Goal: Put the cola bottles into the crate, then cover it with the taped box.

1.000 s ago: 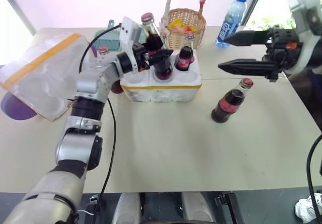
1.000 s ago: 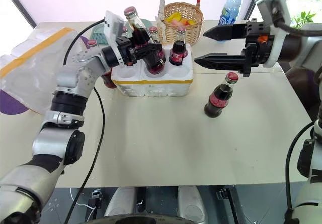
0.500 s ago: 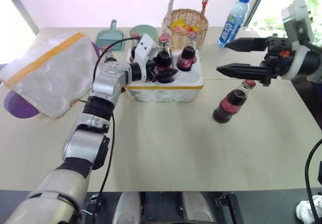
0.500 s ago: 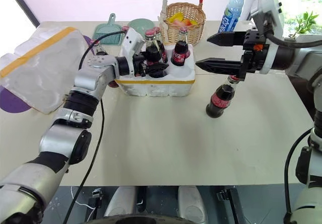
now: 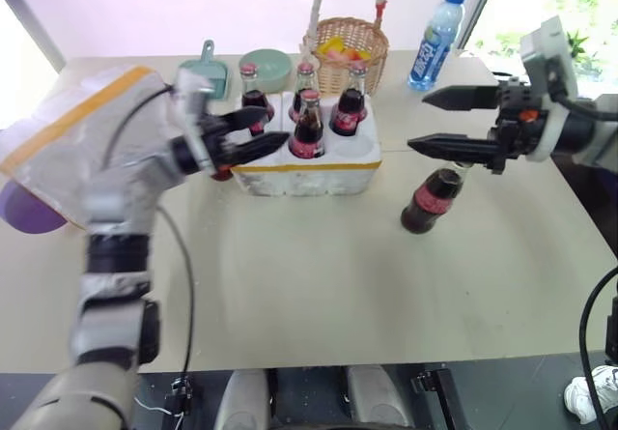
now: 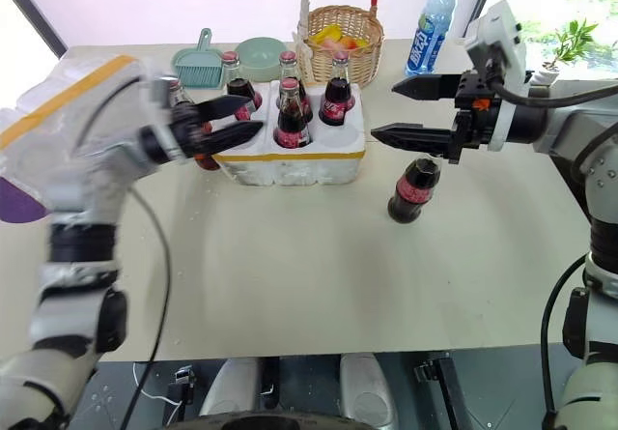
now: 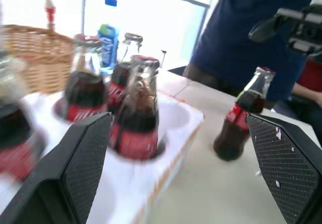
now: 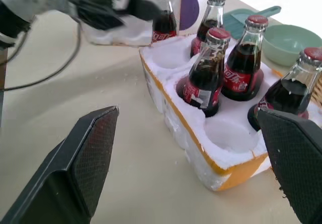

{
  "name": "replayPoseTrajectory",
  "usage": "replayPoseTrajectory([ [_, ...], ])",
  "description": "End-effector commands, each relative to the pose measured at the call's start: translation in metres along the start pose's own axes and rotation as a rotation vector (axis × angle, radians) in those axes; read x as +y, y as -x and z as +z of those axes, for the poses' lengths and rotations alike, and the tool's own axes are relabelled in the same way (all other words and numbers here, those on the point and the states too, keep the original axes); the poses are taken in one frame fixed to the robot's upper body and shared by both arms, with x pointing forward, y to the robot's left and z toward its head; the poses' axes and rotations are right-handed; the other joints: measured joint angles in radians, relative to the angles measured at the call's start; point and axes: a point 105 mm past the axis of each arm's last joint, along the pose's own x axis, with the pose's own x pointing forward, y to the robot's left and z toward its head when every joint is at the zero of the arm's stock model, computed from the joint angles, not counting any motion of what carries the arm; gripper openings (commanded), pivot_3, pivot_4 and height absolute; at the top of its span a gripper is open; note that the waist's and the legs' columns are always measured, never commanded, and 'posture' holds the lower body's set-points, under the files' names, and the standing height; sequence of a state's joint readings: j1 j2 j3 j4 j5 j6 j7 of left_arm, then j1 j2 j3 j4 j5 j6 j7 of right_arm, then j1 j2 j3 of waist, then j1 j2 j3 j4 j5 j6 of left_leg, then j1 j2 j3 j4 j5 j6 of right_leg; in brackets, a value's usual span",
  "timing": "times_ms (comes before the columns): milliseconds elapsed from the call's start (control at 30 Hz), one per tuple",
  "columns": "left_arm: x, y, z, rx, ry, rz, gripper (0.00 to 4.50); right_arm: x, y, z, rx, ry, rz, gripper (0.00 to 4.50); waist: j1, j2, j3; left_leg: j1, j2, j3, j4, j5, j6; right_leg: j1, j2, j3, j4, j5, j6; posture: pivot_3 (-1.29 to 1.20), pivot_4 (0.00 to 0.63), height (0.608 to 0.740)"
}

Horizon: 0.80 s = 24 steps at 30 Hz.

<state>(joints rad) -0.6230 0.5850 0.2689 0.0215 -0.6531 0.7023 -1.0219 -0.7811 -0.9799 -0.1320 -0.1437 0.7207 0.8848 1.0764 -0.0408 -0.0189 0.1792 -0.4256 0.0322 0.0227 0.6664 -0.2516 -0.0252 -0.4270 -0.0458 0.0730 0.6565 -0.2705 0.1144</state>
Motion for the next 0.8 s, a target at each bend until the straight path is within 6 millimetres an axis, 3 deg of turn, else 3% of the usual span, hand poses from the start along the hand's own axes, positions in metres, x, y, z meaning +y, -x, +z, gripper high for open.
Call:
replayPoseTrajectory([
  [33, 0.017, 0.028, 0.006, 0.005, -0.062, 0.190, 4.43, 0.002, 0.006, 0.015, -0.036, 0.061, -0.009, 4.50, 0.007, 0.000, 0.000, 0.000, 0.000, -0.001, 0.001, 0.000, 0.000, 0.002, 0.000, -0.001, 0.000, 0.000, 0.000, 0.00, 0.150, 0.740],
  [133, 0.042, 0.043, 0.002, 0.025, -0.110, 0.374, 4.43, 0.002, 0.004, 0.016, -0.041, 0.062, 0.000, 4.50, 0.021, -0.001, 0.000, 0.002, -0.001, 0.000, 0.001, 0.000, 0.000, 0.004, 0.000, -0.001, -0.001, 0.000, 0.000, 0.00, 0.150, 0.740],
  [300, 0.069, 0.045, -0.011, 0.077, -0.195, 0.526, 4.43, 0.001, 0.000, 0.019, -0.047, 0.067, 0.003, 4.50, 0.028, -0.001, 0.000, 0.001, -0.001, 0.000, 0.001, 0.000, 0.000, 0.002, 0.000, -0.001, -0.001, 0.000, 0.000, 0.00, 0.150, 0.740],
  [567, 0.071, 0.023, -0.033, 0.105, -0.186, 0.462, 4.43, 0.004, -0.001, 0.023, -0.060, 0.067, 0.007, 4.50, 0.027, -0.001, 0.000, 0.000, -0.001, 0.000, 0.001, 0.000, 0.000, 0.002, 0.000, -0.001, -0.002, 0.000, 0.000, 0.00, 0.150, 0.740],
  [800, 0.094, 0.020, -0.044, 0.139, -0.192, 0.531, 4.43, 0.003, 0.000, 0.023, -0.069, 0.060, -0.011, 4.50, 0.025, -0.001, 0.000, 0.000, -0.001, 0.000, 0.001, 0.000, 0.000, 0.002, 0.001, -0.001, -0.001, 0.000, 0.000, 0.00, 0.150, 0.740],
])
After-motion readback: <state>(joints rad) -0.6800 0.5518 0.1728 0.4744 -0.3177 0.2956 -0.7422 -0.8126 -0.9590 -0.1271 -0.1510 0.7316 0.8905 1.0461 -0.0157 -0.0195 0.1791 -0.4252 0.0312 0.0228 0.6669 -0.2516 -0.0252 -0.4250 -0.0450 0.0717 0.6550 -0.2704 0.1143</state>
